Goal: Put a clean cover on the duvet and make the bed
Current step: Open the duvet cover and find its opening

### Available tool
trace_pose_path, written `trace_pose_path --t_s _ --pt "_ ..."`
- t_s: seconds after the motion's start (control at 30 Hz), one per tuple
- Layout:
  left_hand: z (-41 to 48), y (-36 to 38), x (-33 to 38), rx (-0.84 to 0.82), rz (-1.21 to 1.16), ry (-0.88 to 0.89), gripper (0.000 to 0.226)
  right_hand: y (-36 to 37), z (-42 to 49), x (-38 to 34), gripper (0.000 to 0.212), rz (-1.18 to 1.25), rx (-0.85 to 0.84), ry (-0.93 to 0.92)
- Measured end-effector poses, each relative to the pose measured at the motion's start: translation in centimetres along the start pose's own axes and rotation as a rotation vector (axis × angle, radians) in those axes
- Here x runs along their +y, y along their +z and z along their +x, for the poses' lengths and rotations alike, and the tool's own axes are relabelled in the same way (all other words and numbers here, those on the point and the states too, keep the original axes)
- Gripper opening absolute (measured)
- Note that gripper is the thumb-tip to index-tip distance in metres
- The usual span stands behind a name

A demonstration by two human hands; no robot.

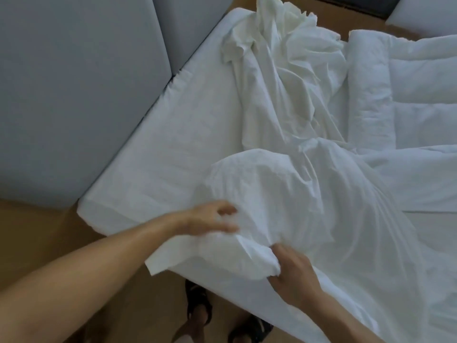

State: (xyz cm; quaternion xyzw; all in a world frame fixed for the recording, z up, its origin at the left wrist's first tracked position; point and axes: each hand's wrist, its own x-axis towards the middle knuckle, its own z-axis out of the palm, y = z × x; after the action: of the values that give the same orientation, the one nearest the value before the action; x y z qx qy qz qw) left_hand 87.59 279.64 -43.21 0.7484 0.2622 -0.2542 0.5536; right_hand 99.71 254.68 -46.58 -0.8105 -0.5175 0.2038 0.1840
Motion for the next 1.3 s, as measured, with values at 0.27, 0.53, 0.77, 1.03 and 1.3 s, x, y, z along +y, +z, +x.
trace_pose_path --t_s 0.27,0.53,0.77,1.03,1.3 --pt "6.9 -2.0 -7.2 0.162 -0.410 -0.401 0.070 0.0 -2.2 0.2 0.011 0.106 0.193 -0.040" --pt "7.1 0.7 -6.3 -0.271 -0.466 -0.558 0.084 1.2 -1.4 -0.4 0.012 0.020 0.185 -0.019" --pt "2.9 -4.9 -2.0 -0.069 -0.491 -0.483 0.075 1.5 -2.7 -1.7 0.017 -0.073 0.078 -0.040" --pt "-9.0 -17.0 12.7 0.503 -0.108 -0.115 0.063 -2.8 3.0 -10.1 0.015 0.022 0.298 -0.142" --pt "-16.7 -18.1 11.6 1.088 0.695 0.180 0.049 -2.2 7.0 -15.9 0.048 -0.009 0.287 -0.268"
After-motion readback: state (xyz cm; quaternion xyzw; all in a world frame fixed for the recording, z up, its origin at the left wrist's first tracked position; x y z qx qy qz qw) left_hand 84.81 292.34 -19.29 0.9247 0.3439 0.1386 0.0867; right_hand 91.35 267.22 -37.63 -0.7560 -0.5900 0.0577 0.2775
